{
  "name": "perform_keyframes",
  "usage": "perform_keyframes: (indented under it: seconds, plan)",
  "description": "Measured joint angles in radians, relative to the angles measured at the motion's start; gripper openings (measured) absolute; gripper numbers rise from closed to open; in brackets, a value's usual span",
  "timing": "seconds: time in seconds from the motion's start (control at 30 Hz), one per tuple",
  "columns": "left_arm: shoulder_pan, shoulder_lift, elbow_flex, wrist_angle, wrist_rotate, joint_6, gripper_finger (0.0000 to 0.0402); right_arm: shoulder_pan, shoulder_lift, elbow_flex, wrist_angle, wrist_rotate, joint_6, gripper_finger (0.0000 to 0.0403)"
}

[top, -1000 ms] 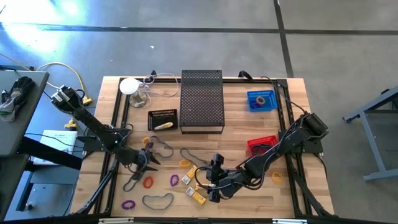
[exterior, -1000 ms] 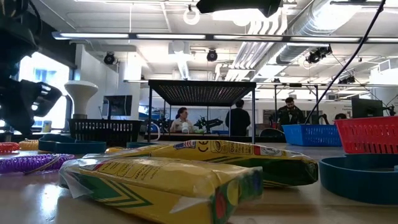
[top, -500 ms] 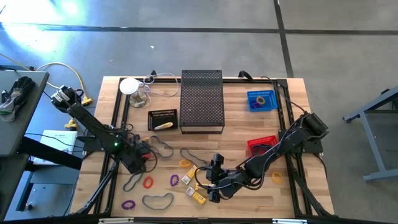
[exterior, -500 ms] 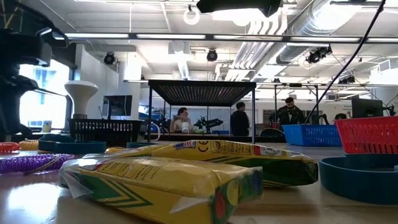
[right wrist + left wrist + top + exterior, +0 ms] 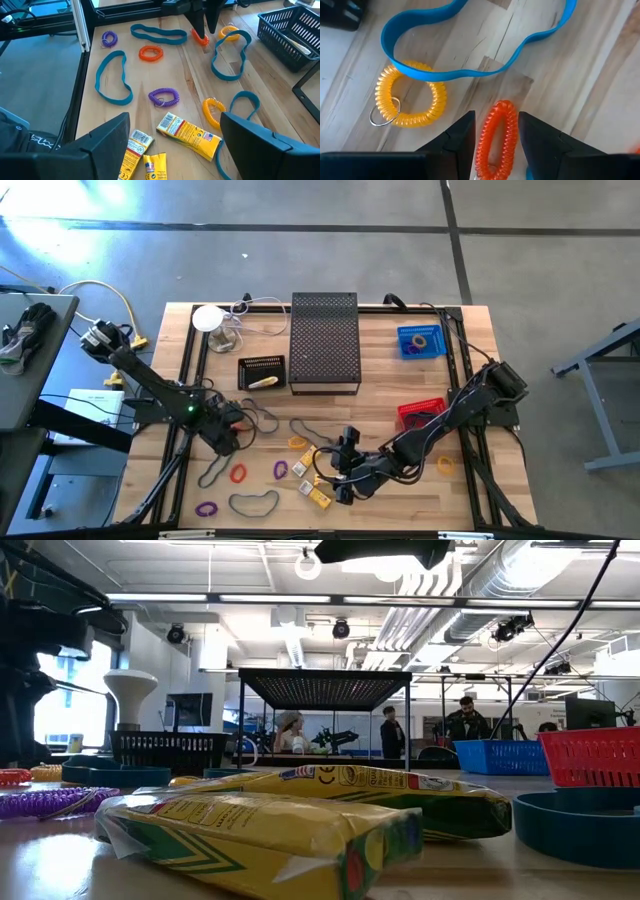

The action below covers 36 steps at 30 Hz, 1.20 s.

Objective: Pick & Place Office Desk Supplies
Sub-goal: Put the orange spring keychain into the blue bin

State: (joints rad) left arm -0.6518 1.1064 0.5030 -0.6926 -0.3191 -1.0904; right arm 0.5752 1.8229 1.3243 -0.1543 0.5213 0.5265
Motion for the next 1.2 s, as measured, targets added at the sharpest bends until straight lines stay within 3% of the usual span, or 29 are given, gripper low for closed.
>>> perform_keyframes:
  seconds: [0.37, 0.63, 0.77, 1.03, 1.2]
  plan:
    - [0.000, 0.152, 0.004, 0.012, 0.030, -0.009, 0.0143, 0.001, 0.000, 0.000, 0.000, 0.000, 0.000, 0.0300]
    - [0.002, 0.198, 0.002, 0.007, 0.046, -0.058, 0.0138, 0.001, 0.000, 0.000, 0.000, 0.000, 0.000, 0.0300]
    - [0.002, 0.201, 0.002, 0.012, 0.051, -0.055, 0.0113, 0.001, 0.000, 0.000, 0.000, 0.000, 0.000, 0.0300]
    - [0.002, 0.201, 0.001, 0.014, 0.056, 0.000, 0.0019, 0.001, 0.000, 0.000, 0.000, 0.000, 0.000, 0.0300]
    - [0.002, 0.203, 0.011, 0.041, 0.038, 0.138, 0.0018, 0.001, 0.000, 0.000, 0.000, 0.000, 0.000, 0.0300]
